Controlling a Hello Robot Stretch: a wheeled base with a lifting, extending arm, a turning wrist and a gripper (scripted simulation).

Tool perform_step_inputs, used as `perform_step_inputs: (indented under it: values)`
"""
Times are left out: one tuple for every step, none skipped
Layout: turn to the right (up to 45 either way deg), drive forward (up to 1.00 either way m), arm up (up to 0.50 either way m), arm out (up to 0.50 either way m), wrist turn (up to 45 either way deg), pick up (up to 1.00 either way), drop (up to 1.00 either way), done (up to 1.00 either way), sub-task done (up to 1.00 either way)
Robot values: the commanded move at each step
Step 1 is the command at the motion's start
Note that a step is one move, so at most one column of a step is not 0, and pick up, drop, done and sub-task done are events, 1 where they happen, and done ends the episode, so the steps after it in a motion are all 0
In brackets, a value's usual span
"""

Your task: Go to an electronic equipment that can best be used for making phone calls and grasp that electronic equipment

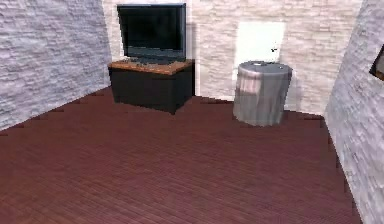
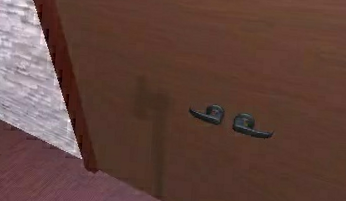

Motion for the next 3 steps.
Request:
perform_step_inputs:
  values:
    - [0.0, 0.90, 0.00, 0.00, 0.0, 0.00, 0.00, 0.00, 0.00]
    - [-45.0, 0.00, 0.00, 0.00, 0.0, 0.00, 0.00, 0.00, 0.00]
    - [-18.0, 0.00, 0.00, 0.00, 0.0, 0.00, 0.00, 0.00, 0.00]
